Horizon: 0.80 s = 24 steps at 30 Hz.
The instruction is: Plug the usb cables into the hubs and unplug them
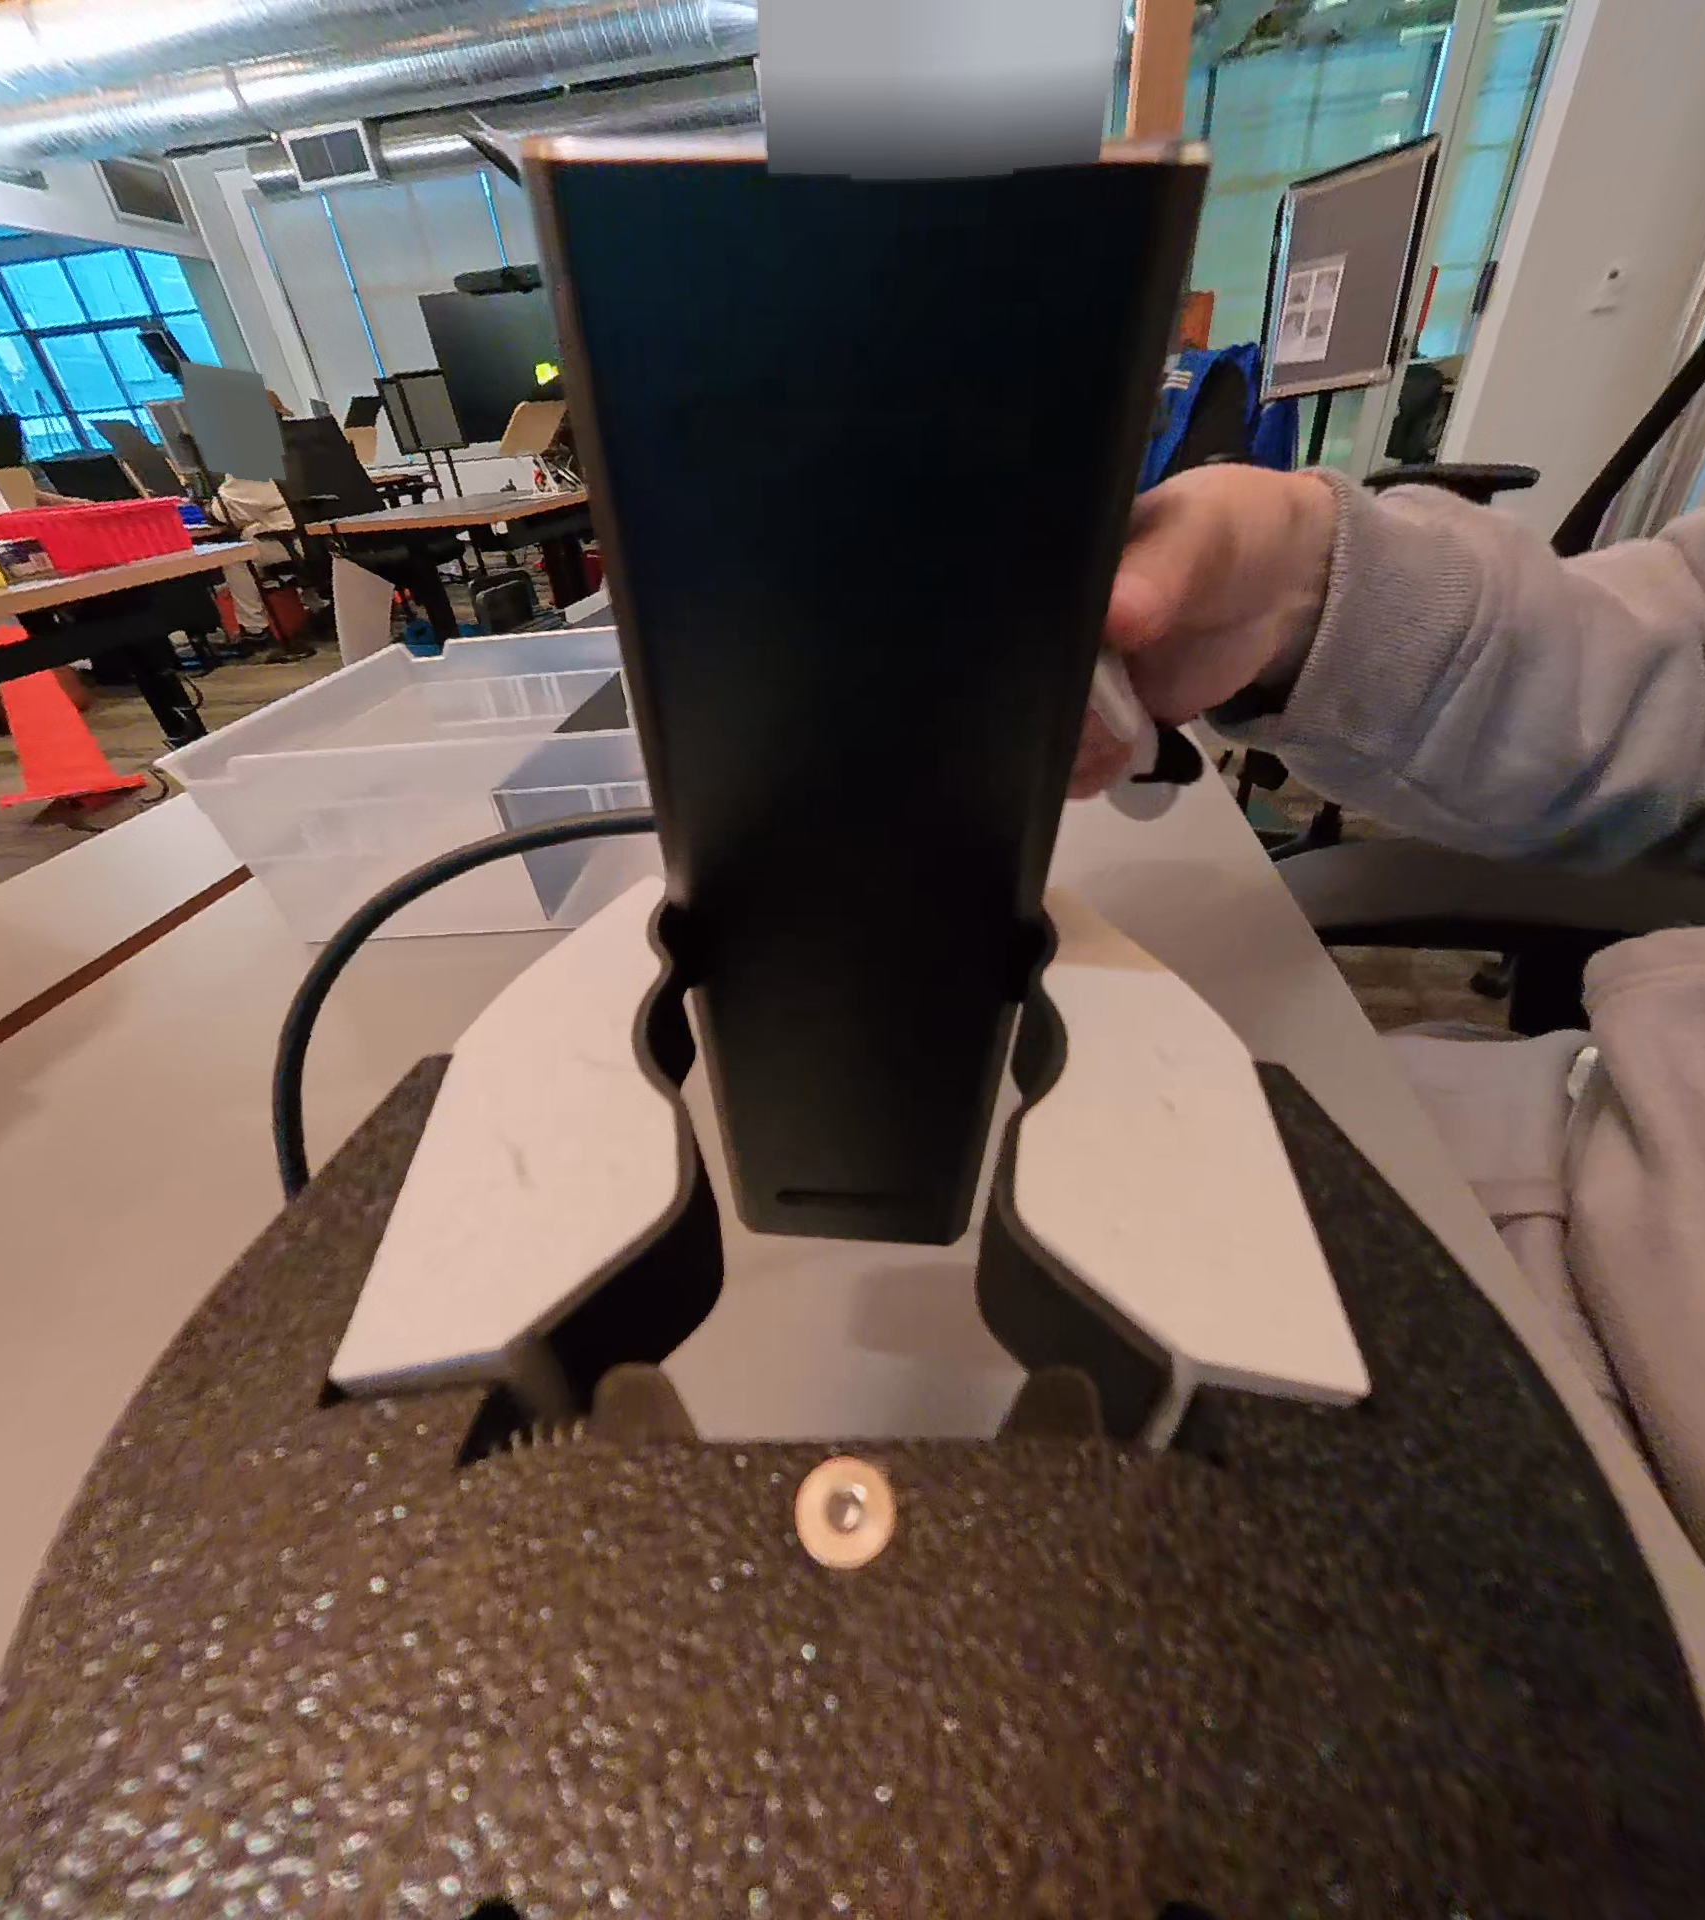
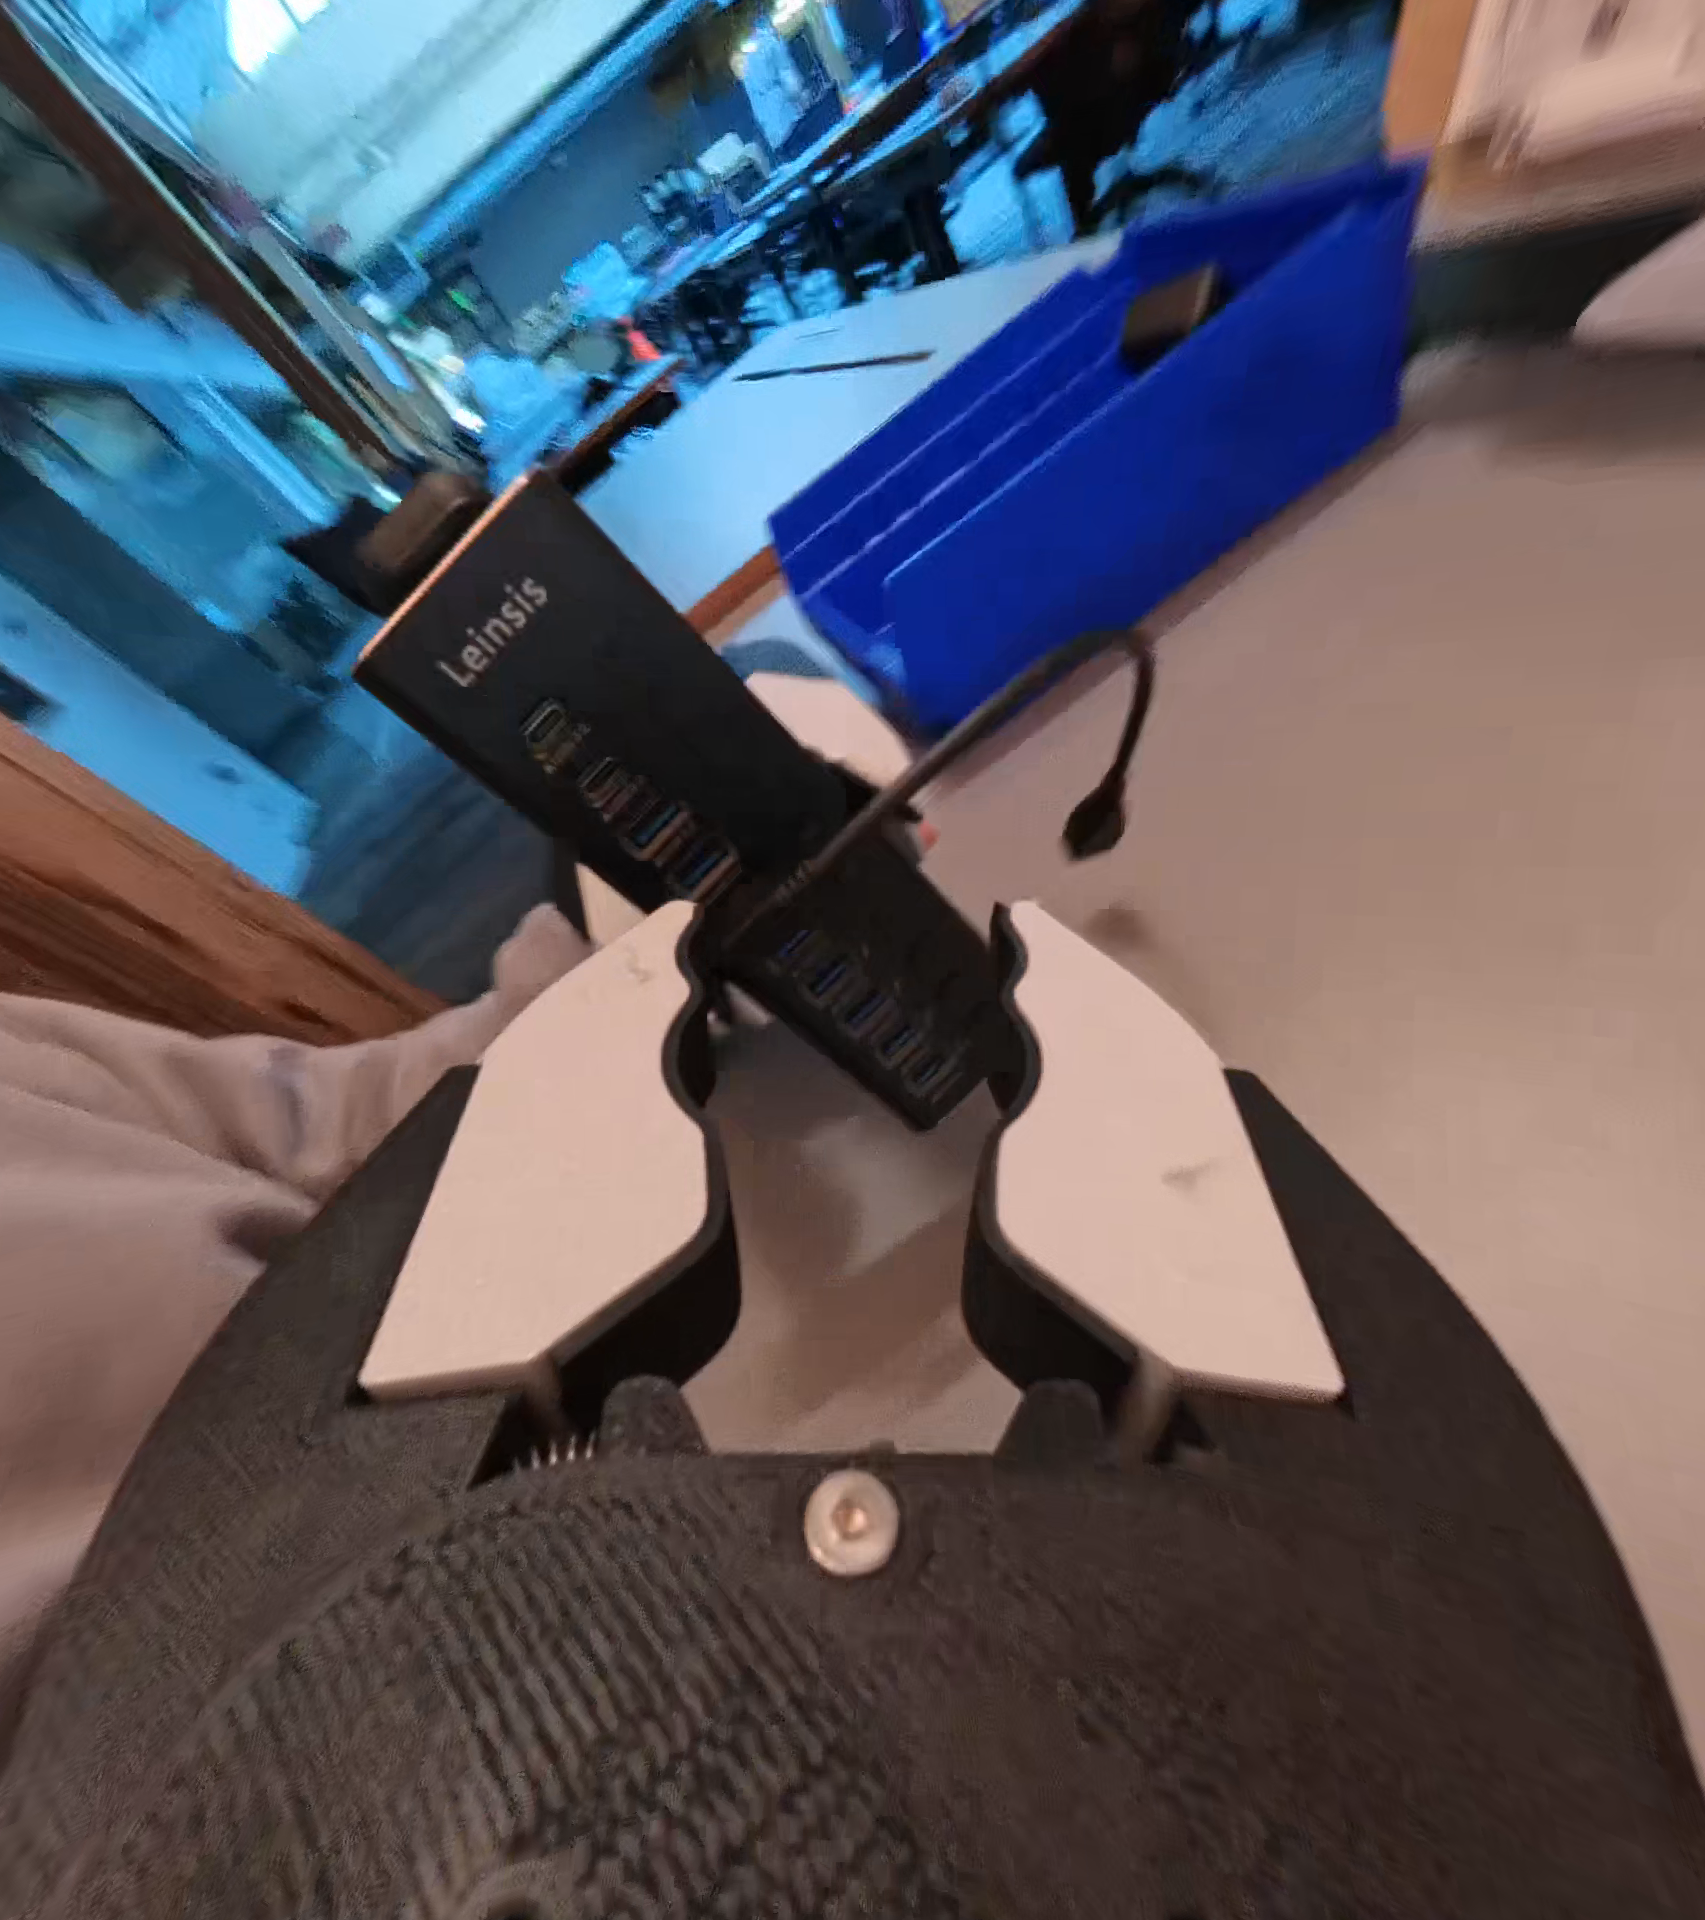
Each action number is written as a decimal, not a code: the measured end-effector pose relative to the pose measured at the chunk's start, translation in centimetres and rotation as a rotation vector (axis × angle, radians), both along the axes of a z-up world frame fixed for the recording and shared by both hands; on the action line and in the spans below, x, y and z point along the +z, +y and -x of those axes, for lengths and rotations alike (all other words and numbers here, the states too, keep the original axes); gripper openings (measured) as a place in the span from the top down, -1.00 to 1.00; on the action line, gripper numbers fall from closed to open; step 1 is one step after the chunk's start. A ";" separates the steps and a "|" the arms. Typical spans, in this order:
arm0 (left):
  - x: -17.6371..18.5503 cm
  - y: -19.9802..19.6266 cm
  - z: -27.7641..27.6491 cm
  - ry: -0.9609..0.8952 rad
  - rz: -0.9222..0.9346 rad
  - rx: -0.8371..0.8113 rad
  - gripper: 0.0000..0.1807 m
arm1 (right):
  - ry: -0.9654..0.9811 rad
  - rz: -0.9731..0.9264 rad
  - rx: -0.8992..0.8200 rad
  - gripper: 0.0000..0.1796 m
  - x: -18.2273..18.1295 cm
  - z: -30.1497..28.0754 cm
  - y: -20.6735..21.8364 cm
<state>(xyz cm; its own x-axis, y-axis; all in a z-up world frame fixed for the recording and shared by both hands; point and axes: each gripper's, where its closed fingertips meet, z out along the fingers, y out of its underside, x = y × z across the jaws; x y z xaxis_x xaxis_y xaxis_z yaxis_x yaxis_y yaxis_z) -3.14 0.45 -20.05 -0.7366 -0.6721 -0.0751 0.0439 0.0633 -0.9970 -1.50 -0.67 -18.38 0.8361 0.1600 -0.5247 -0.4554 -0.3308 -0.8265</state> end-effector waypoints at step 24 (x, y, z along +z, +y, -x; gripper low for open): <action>-1.2 -2.3 0.1 -0.093 -0.170 -0.019 0.33 | 0.483 0.065 0.186 0.89 -2.1 3.7 -1.4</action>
<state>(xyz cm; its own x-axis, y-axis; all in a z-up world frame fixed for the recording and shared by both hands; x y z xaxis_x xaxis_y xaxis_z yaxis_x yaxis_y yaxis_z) -3.22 -1.90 -21.21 -0.7334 -0.6303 -0.2546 0.1381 0.2286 -0.9637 -5.19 -2.11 -20.45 0.4565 0.2370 -0.8576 -0.7087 -0.4859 -0.5115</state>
